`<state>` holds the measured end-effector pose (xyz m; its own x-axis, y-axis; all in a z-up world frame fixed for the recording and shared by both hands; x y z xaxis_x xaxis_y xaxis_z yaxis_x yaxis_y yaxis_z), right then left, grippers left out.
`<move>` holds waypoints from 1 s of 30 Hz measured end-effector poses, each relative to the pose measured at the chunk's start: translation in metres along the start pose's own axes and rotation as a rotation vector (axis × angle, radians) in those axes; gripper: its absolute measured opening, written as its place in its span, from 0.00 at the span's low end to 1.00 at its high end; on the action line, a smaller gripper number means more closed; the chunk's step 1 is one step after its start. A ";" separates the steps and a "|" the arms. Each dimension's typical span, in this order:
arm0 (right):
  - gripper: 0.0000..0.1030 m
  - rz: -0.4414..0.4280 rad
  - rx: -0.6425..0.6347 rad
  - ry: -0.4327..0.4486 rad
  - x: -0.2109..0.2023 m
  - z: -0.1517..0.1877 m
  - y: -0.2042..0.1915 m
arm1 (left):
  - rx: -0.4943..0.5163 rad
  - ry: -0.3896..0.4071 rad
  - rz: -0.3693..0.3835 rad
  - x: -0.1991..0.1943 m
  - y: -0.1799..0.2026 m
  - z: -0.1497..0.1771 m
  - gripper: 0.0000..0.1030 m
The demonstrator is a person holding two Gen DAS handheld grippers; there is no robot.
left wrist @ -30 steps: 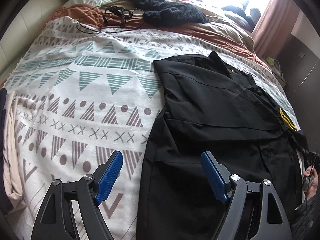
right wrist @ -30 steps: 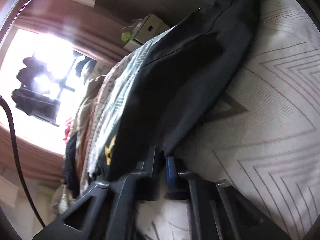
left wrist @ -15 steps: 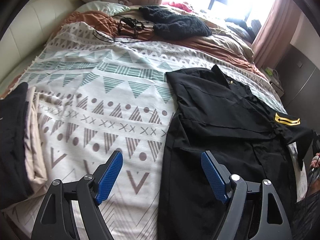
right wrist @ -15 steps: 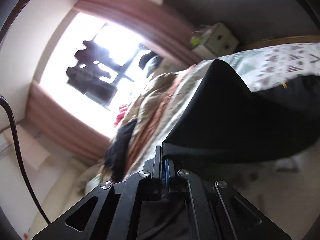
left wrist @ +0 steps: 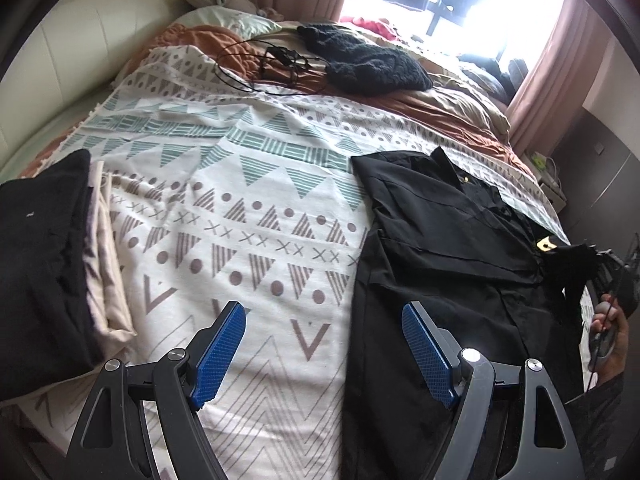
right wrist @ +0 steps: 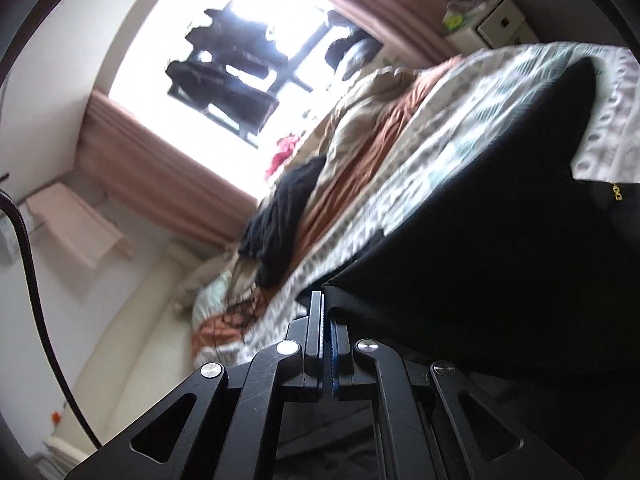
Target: Fold large clothes
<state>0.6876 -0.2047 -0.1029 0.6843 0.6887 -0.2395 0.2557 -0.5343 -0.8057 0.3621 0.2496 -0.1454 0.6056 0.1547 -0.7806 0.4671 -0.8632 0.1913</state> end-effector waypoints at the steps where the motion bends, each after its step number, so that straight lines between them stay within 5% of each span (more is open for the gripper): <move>1: 0.03 0.009 -0.002 -0.024 0.012 0.007 0.001 | -0.004 0.002 -0.002 -0.001 -0.002 0.000 0.79; 6: 0.06 0.167 0.039 -0.205 0.044 0.044 0.022 | -0.036 0.007 0.004 0.000 -0.008 0.004 0.79; 8: 0.25 0.171 0.084 -0.270 0.045 0.054 0.029 | -0.041 0.006 0.015 0.003 -0.004 0.007 0.79; 10: 0.58 0.128 0.128 -0.295 0.033 0.064 0.026 | -0.045 -0.001 0.030 0.008 0.002 0.011 0.79; 15: 0.79 0.134 0.122 -0.209 -0.025 0.060 0.024 | -0.041 -0.031 0.068 0.026 0.021 0.024 0.79; 21: 0.80 0.225 0.208 -0.093 -0.061 0.036 0.067 | -0.017 -0.050 0.073 0.040 0.031 0.030 0.79; 28: 0.79 0.293 0.211 -0.020 -0.042 0.008 0.096 | -0.038 -0.046 0.051 0.043 0.017 0.024 0.79; 29: 0.78 0.308 0.197 -0.012 -0.040 0.004 0.096 | -0.046 -0.038 0.048 0.041 0.013 0.023 0.79; 30: 0.65 0.323 0.171 -0.001 -0.036 -0.001 0.097 | -0.054 -0.030 0.044 0.039 0.009 0.021 0.79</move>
<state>0.6883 -0.2821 -0.1723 0.7107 0.4980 -0.4968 -0.0919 -0.6345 -0.7674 0.3765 0.2378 -0.1864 0.6069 0.1019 -0.7882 0.4750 -0.8416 0.2569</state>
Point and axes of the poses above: each gripper's, at about its wrist camera, not at the fingertips, and x roughly the way its jaws point, y to its right, z to its underside, the point moved 9 cm from there along x, roughly the way its jaws point, and after that the axes turned 5 degrees about -z, right-handed, at the moved point
